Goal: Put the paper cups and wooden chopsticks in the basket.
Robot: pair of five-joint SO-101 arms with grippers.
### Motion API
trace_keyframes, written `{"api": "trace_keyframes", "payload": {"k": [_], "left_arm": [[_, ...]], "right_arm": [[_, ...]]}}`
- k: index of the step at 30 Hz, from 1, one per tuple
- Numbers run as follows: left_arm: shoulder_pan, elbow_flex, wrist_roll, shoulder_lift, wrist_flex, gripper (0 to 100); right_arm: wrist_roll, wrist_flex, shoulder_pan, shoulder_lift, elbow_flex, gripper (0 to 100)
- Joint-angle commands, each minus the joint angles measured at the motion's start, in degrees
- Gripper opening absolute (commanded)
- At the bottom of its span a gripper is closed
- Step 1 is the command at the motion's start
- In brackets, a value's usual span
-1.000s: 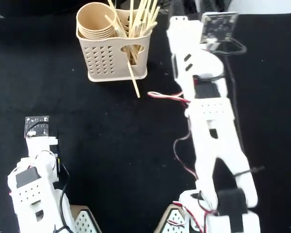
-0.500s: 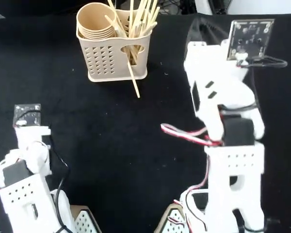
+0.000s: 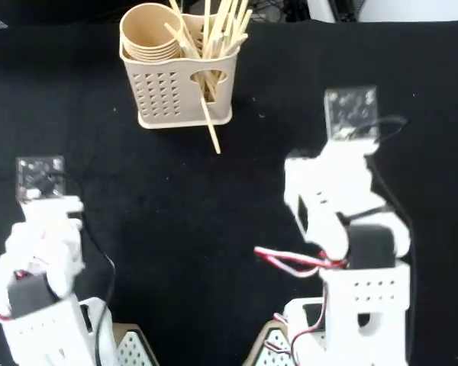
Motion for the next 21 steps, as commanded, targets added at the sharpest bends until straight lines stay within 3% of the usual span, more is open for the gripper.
{"api": "trace_keyframes", "payload": {"k": [1,4,7,10,15,21], "left_arm": [[7.60,6.02,0.70,-16.53,-0.09,3],[11.12,13.58,-1.05,-17.41,-3.78,3],[11.30,19.30,1.67,-12.84,-10.73,3],[11.65,22.90,4.66,-12.48,-11.78,3],[11.47,26.07,7.12,-14.15,-4.22,3],[11.47,30.29,7.03,-18.11,-0.70,3]], "right_arm": [[4.66,-1.93,0.26,-11.82,9.36,1.1],[7.65,-4.84,0.26,-25.19,20.53,1.5],[9.14,-6.68,0.18,-38.37,33.71,1.8],[9.23,-6.51,0.44,-49.36,44.18,1.5],[8.79,-5.98,-0.09,-44.79,49.45,1.8],[8.79,-2.99,0.18,-44.26,54.73,1.8]]}}
